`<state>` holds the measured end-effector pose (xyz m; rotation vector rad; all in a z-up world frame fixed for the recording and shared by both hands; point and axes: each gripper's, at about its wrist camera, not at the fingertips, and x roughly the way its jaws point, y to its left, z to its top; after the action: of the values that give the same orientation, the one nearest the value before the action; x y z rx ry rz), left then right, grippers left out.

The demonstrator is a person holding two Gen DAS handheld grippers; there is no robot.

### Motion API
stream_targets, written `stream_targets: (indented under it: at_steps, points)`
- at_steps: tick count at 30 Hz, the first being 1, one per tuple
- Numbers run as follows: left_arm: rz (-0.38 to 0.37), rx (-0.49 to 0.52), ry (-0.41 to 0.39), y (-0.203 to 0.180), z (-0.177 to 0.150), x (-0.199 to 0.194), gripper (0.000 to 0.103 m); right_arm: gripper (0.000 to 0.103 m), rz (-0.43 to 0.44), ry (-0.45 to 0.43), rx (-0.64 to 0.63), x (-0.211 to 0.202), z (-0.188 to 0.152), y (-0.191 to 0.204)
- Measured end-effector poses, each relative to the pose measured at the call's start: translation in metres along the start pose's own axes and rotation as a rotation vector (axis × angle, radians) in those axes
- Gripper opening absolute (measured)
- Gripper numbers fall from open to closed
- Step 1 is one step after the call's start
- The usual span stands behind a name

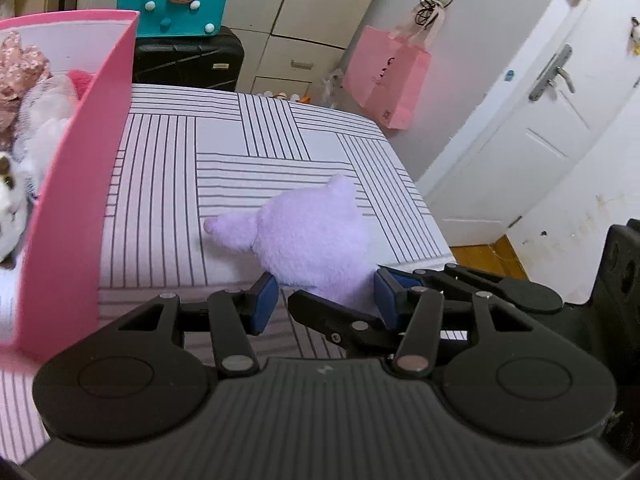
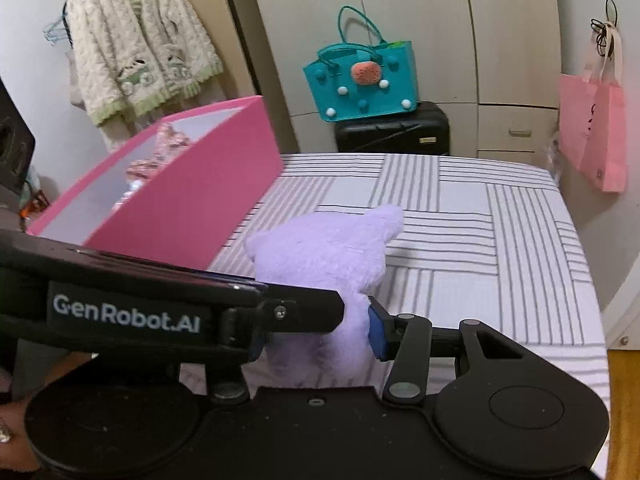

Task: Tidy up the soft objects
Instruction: 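Grasp the lilac plush between the left and right grippers together, then carry the lilac plush with both grippers into the pink box and release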

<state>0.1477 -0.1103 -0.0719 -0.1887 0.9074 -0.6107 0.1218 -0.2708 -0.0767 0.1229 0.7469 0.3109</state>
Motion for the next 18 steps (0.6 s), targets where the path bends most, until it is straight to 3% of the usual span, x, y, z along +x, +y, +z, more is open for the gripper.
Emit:
stream_targets:
  at_steps: [8,18]
  points:
    - [-0.062,0.022,-0.005,0.004,-0.013,-0.044,0.053,0.054,-0.002,-0.017,-0.049,-0.033,-0.006,0.037]
    - [-0.054,0.046,-0.018,0.025,-0.018,-0.099,0.054,0.054,0.024,-0.026,-0.132,-0.046,0.0,0.087]
